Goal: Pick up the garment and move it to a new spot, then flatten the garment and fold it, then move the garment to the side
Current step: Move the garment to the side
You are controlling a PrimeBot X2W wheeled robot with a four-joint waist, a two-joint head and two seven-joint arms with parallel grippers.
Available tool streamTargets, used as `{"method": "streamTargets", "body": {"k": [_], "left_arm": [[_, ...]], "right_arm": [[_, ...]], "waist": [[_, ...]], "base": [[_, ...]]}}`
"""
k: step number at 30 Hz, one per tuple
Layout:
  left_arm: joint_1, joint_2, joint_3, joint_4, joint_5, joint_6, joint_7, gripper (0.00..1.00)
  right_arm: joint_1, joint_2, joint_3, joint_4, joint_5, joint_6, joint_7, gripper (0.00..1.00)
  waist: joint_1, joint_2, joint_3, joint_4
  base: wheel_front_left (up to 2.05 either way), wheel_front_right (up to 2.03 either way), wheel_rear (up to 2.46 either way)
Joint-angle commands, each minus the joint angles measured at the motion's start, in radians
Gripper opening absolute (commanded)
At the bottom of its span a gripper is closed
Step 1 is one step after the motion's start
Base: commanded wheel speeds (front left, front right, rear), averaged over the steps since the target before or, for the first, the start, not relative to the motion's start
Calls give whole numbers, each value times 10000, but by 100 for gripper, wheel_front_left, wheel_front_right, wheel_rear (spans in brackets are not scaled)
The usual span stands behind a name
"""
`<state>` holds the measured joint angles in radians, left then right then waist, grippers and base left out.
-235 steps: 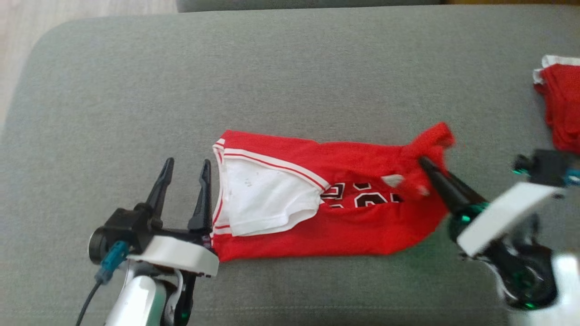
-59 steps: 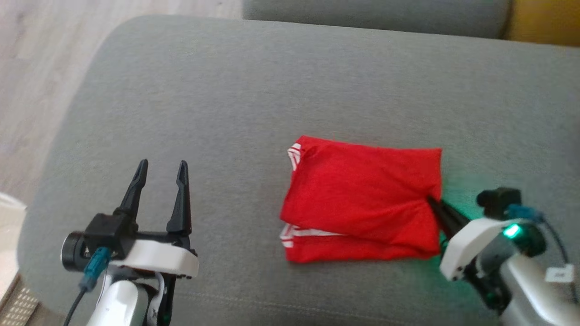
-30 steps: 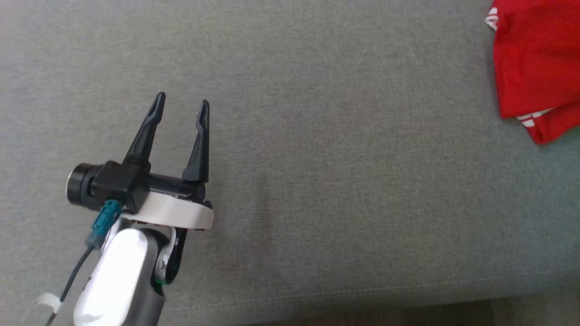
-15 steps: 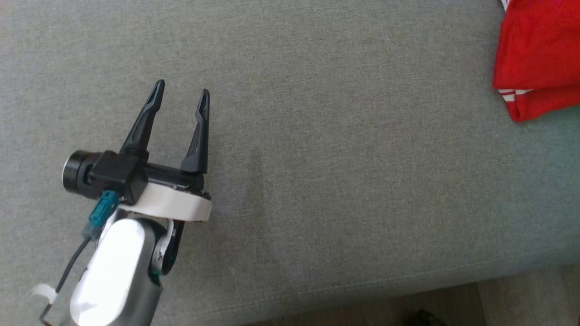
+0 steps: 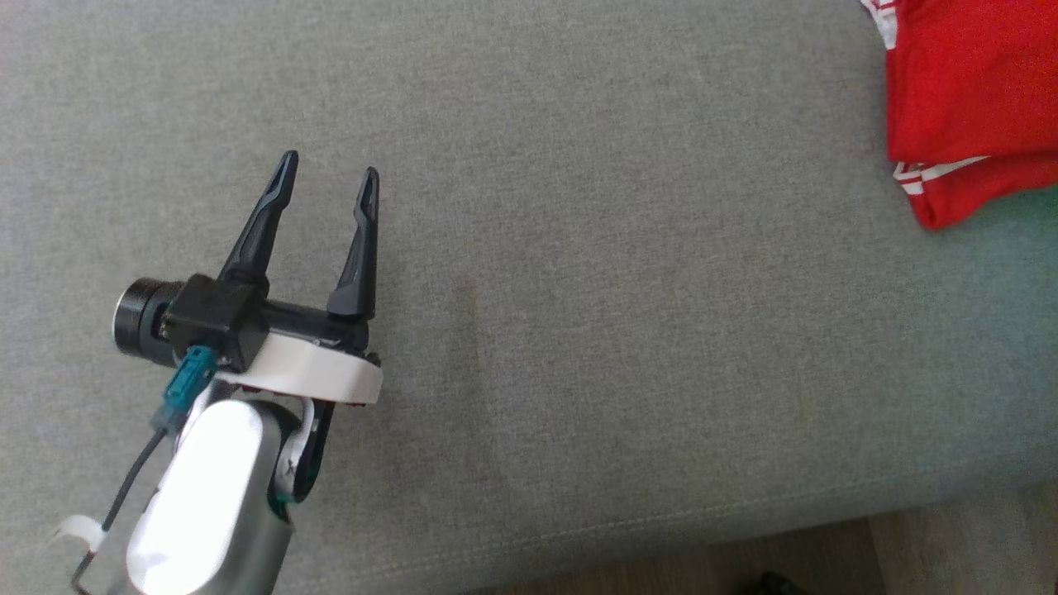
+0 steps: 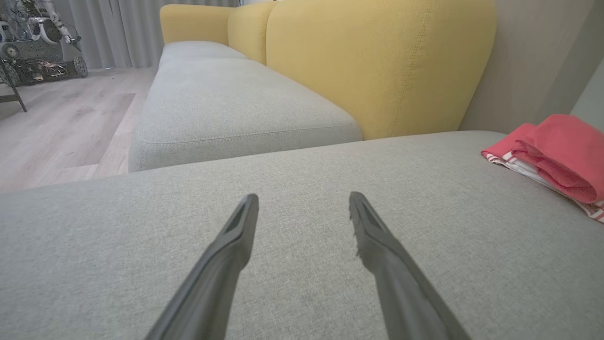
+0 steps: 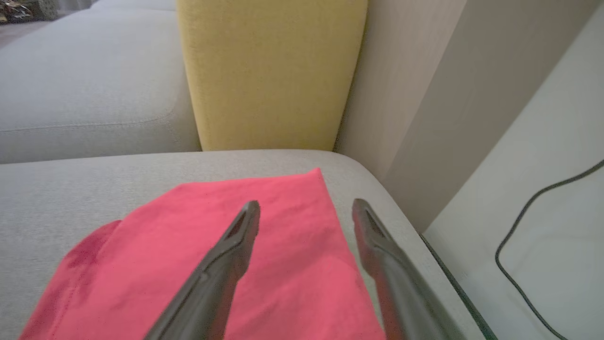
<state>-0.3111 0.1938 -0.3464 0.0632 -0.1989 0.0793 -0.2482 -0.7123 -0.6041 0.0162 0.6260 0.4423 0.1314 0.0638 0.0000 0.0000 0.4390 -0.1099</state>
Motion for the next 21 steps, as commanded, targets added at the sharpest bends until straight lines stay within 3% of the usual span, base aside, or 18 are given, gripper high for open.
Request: {"method": "streamTargets", "body": {"k": [1, 9, 16, 21], "left_arm": [[-141, 245, 288, -271, -52, 80, -67, 100], [347, 237, 423, -97, -256, 249, -88, 100], [875, 230, 741, -2, -584, 501, -98, 100], [1283, 282, 1036, -13, -784, 697, -108, 100]], "right_arm": [[193, -6, -43, -419, -197, -7, -239, 100], [1661, 1564, -259, -1626, -840, -7, -1052, 100], [3431, 3170, -327, -3476, -1374, -7, -1372, 100], [4423, 3907, -415, -4834, -1832, -7, -1243, 100]], "waist": [[0, 0, -191, 15], [0, 0, -1008, 57], [0, 0, -1815, 422], [0, 0, -2362, 851]], "base": [[0, 0, 0], [0, 0, 0], [0, 0, 0], [0, 0, 0]]}}
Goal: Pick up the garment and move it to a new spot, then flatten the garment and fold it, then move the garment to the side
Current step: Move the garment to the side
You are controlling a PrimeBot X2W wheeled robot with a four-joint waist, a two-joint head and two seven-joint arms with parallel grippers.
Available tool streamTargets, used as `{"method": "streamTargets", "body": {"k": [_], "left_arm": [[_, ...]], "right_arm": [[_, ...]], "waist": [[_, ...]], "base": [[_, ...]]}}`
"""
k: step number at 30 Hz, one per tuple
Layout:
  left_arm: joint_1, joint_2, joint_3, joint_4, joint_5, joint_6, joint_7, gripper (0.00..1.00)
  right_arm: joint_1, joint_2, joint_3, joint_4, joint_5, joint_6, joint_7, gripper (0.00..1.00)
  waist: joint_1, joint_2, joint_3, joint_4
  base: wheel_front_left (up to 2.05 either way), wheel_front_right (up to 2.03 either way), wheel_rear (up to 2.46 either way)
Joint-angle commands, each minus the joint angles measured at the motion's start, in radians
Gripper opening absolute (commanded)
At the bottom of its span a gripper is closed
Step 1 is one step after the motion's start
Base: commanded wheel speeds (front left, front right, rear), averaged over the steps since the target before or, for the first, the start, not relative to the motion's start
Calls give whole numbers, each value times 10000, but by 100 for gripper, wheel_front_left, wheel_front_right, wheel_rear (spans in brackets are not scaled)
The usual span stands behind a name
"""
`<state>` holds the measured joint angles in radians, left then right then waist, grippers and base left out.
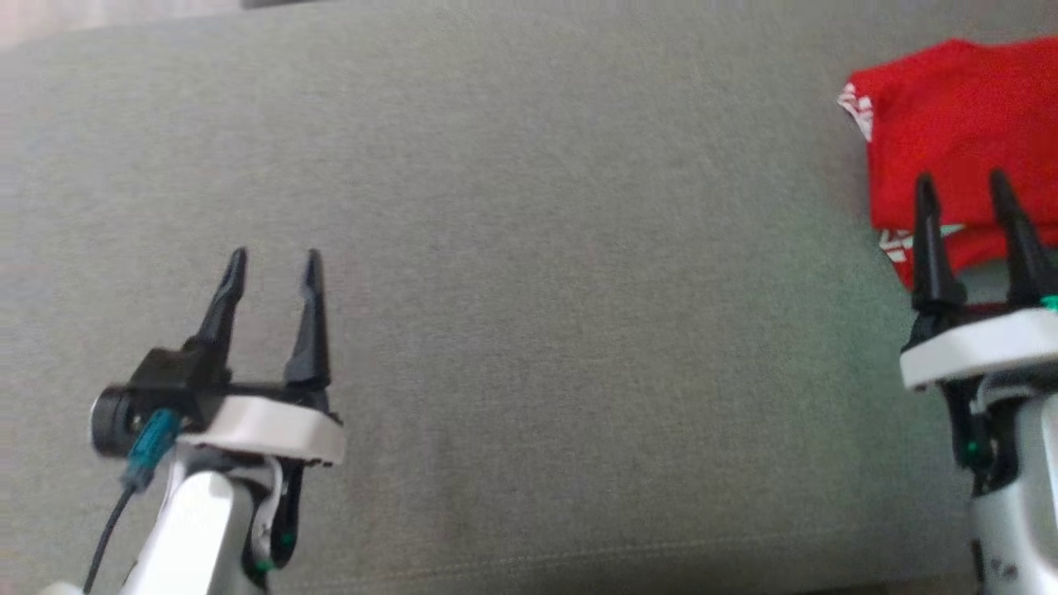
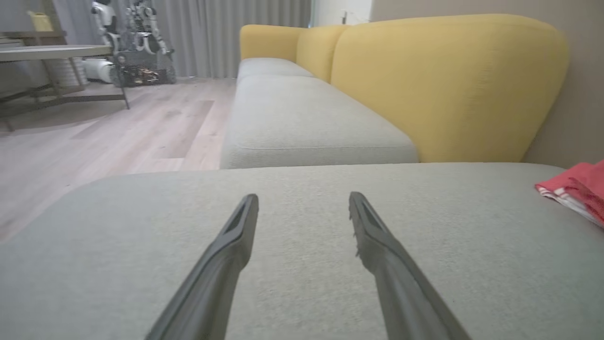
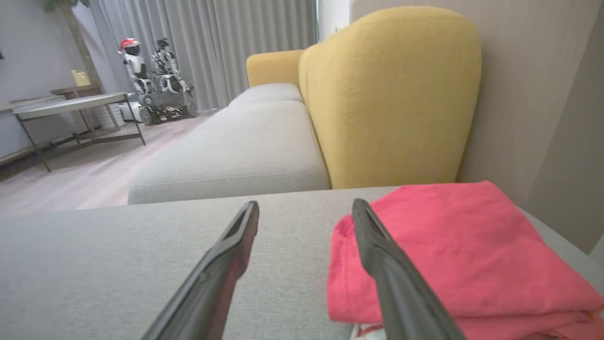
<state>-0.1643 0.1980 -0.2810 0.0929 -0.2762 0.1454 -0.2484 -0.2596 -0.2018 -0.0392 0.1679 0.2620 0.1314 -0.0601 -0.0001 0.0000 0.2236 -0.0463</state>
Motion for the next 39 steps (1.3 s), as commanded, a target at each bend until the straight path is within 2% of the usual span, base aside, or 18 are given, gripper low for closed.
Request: {"method": "streamTargets", "body": {"k": [1, 4, 7, 17, 28, 39], "left_arm": [[-105, 252, 461, -314, -69, 69, -108, 100], [128, 322, 649, -345, -180, 115, -115, 100], [385, 474, 864, -383, -401, -20, -121, 100], [969, 858, 1125, -151, -815, -506, -128, 100], [1792, 1034, 847, -223, -712, -458, 34, 100], [2137, 1202, 724, -340, -644, -365, 171, 100]], "right_arm": [[64, -10, 135, -501, -93, -7, 52, 100], [550, 252, 69, -1134, -288, -7, 255, 100], [1049, 494, 115, -1805, -484, -7, 507, 100], [2092, 784, 328, -2608, -741, -7, 825, 100], [3244, 994, 234, -2960, -869, -7, 1048, 100], [3643, 1069, 127, -3209, -1039, -7, 1181, 100]], "waist": [[1, 0, -298, 297], [1, 0, -598, 534], [1, 0, -871, 768], [1, 0, -1550, 935], [1, 0, -2302, 729], [1, 0, -2588, 672]], "base": [[0, 0, 0], [0, 0, 0], [0, 0, 0], [0, 0, 0], [0, 0, 0], [0, 0, 0]]}}
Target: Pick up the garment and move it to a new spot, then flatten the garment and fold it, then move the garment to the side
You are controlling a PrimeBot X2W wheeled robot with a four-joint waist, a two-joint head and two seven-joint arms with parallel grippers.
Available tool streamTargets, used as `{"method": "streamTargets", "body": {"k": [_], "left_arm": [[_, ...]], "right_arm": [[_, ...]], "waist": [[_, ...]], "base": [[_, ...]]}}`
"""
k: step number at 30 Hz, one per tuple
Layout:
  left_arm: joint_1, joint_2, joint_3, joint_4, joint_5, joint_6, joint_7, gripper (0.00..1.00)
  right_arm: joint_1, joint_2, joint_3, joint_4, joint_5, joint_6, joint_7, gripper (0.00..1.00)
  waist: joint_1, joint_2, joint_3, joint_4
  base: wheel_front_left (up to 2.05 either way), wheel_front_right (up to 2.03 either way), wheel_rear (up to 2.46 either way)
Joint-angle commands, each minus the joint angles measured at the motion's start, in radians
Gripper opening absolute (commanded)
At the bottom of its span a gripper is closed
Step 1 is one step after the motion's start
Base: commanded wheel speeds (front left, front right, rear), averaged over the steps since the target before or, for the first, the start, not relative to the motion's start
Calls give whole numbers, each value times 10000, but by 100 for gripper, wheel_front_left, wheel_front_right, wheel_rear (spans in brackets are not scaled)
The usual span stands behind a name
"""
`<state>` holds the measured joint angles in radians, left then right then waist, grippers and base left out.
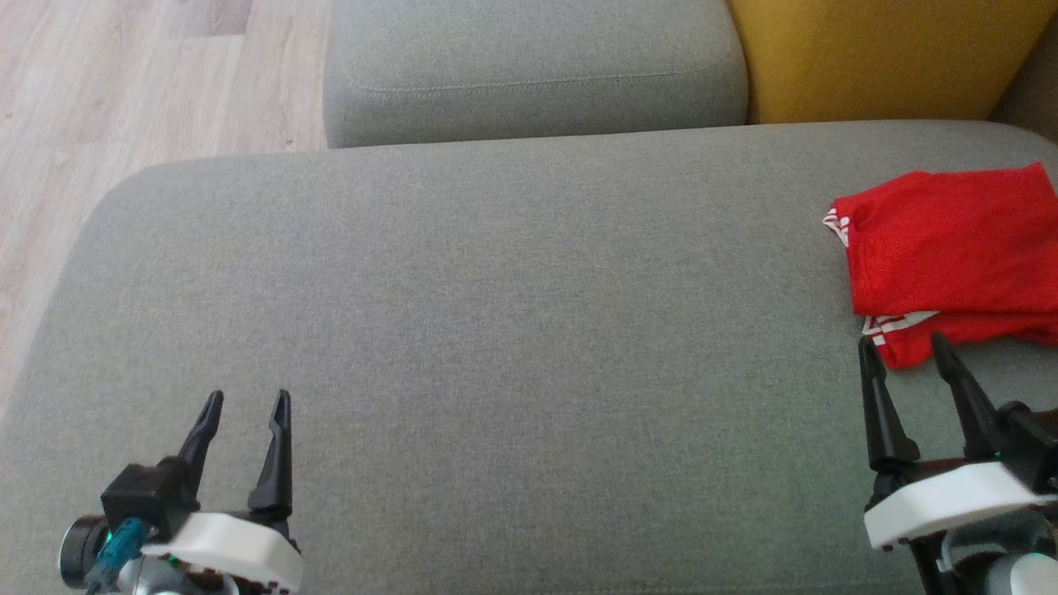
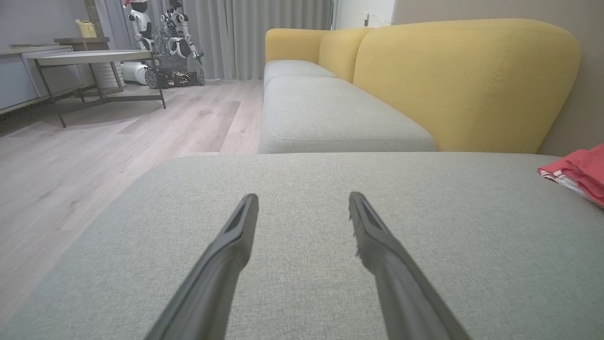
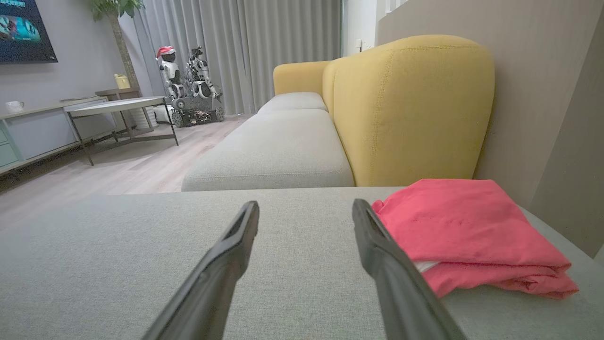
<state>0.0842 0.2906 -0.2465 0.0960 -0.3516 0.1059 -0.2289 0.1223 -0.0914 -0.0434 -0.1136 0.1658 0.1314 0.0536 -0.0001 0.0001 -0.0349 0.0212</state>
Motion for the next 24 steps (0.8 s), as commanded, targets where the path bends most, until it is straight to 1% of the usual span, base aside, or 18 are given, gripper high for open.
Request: {"method": "streamTargets", "body": {"k": [1, 24], "left_arm": [[-333, 279, 370, -387, 101, 38, -3, 100], [-334, 326, 290, -338, -192, 81, 110, 100]], "right_arm": [[-162, -29, 163, -407, -77, -7, 55, 100], [-109, 75, 115, -442, 54, -7, 86, 100]], "waist": [[1, -1, -14, -2], [1, -1, 2, -21]], "base": [[0, 0, 0], [0, 0, 0]]}}
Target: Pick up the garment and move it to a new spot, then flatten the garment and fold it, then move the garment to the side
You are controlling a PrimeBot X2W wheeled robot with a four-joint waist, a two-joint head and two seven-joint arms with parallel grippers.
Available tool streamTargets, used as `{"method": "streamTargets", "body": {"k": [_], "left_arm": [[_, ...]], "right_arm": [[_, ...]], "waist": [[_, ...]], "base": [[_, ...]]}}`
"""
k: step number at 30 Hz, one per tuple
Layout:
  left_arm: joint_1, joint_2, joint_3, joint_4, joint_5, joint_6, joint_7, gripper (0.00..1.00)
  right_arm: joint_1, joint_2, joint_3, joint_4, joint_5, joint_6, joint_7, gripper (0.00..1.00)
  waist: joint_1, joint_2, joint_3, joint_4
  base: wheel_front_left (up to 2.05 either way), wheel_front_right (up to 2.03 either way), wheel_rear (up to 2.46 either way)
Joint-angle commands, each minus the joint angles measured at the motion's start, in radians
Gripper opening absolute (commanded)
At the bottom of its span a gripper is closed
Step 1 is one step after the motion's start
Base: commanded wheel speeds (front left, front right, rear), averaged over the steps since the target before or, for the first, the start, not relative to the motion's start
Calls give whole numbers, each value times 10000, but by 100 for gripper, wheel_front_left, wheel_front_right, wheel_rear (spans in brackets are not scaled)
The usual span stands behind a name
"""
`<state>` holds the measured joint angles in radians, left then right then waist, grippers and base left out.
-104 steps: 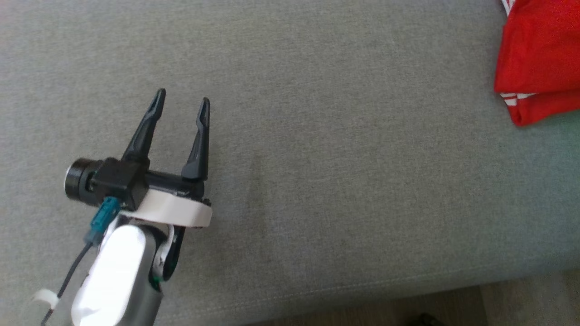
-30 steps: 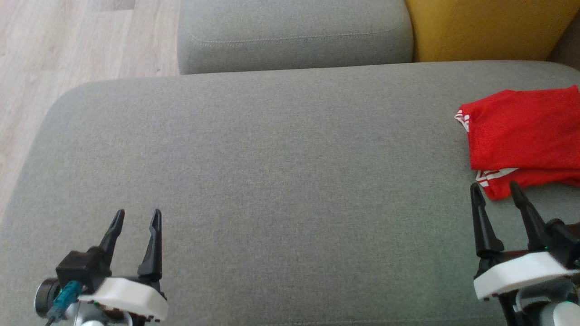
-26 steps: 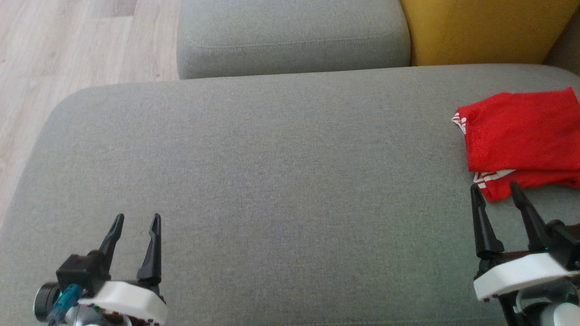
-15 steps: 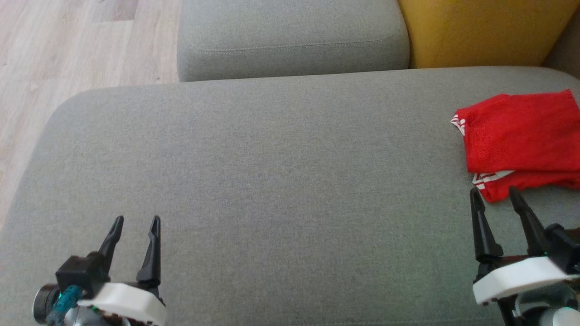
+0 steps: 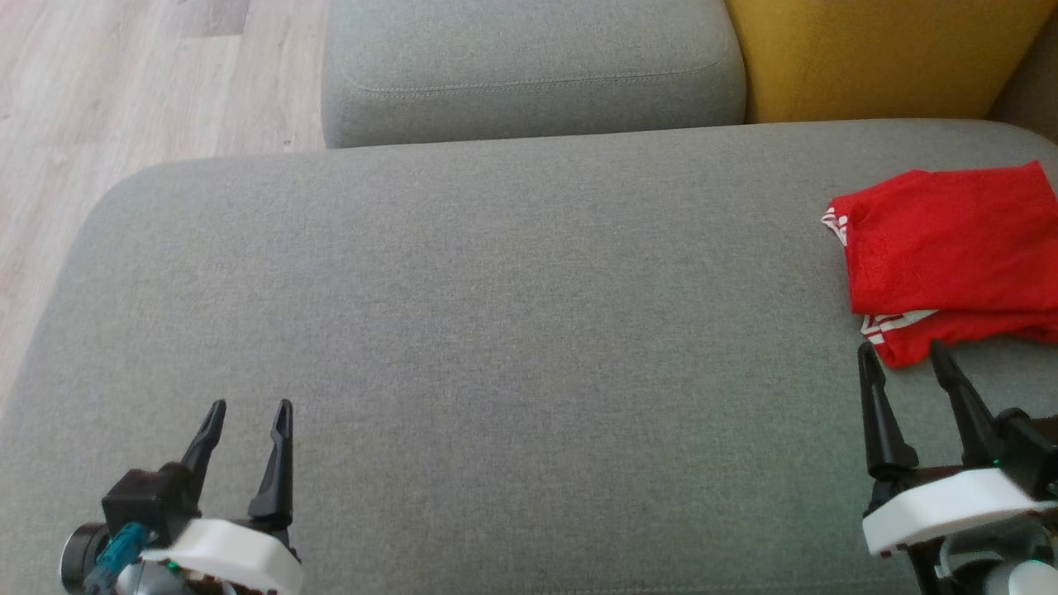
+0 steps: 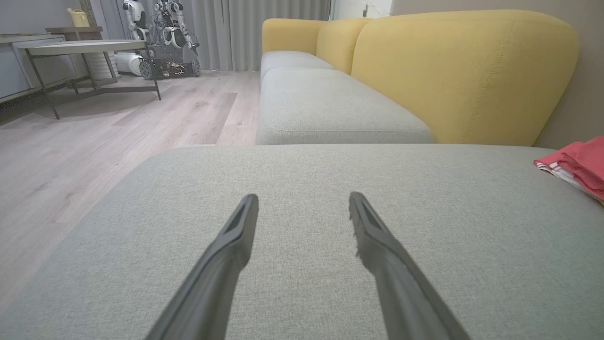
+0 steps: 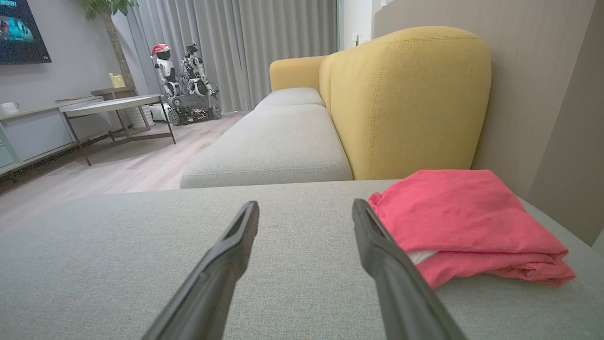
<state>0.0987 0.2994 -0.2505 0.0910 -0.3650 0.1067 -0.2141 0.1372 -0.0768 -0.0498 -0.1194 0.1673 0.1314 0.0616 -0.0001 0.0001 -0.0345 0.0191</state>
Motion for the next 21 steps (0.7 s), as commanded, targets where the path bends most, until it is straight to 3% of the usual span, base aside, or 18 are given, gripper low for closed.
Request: {"method": "streamTargets", "body": {"k": [1, 17, 18, 21], "left_arm": [[-481, 241, 324, -282, -62, 77, -37, 100], [-535, 273, 258, -219, -134, 140, -74, 100], [-2, 30, -62, 62, -106, 89, -1, 0], [103, -172, -111, 494, -120, 81, 12, 0]], "right_arm": [[-260, -75, 174, -382, 42, -7, 1, 100], [-297, -127, 151, -363, 86, -7, 13, 100], [-1, 0, -9, 3, 37, 0, -1, 0], [44, 10, 66, 504, 48, 0, -1, 0]], "waist": [[1, -1, -6, -1], [1, -1, 8, -9], [1, -1, 8, -10], [1, -1, 9, -11]], "base": [[0, 0, 0], [0, 0, 0], [0, 0, 0], [0, 0, 0]]}}
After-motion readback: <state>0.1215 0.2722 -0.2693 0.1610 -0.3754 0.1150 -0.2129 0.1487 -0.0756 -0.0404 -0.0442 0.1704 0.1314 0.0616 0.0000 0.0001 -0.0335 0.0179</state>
